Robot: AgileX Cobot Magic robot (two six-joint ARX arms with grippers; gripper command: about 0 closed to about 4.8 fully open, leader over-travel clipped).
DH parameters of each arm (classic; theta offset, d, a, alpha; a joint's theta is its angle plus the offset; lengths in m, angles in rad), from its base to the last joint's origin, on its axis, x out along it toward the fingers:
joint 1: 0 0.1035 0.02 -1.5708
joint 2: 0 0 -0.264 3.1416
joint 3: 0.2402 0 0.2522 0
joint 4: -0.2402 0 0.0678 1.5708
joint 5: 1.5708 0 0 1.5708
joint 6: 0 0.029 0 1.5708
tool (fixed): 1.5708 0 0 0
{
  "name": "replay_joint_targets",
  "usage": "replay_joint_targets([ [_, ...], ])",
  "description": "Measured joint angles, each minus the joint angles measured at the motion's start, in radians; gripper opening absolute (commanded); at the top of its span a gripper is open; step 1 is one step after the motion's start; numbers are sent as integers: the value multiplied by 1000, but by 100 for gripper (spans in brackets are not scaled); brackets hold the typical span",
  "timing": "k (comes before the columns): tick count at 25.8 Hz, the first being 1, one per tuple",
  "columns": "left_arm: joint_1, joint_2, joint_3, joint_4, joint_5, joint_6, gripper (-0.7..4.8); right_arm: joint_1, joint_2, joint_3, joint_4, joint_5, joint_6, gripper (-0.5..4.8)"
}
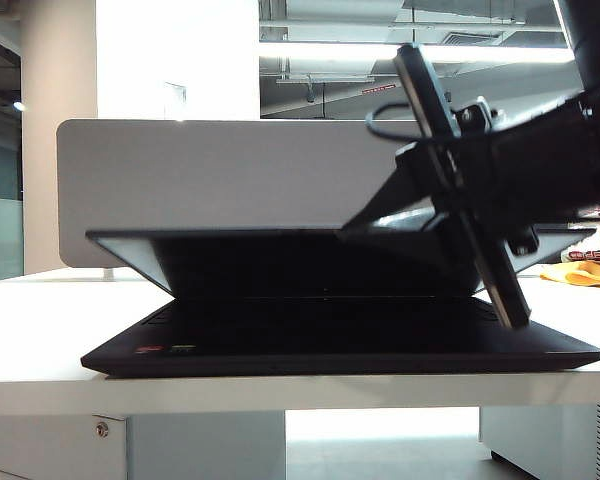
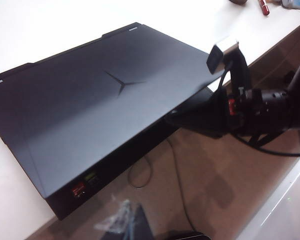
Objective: Open the lid of the laptop and use the keypad to enter the password "123".
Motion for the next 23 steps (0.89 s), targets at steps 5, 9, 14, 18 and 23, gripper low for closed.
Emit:
replay_joint_targets([
  [5,0,0,0,0,0,0,-5,-19,-70,104,-116,5,-92,-6],
  [9,0,0,0,0,0,0,-5,-18,-72,133,-181,-14,-115,-6],
  [14,0,1,0,0,0,4,-5,-46,-72,158,-213,-57,-180,-6],
  [18,0,1,0,0,0,4,-5,-84,-72,234,-301,-114,-227,-6],
  [23,0,1,0,0,0,4,-5,-91,-74,300,-357,-103,-275,-6],
])
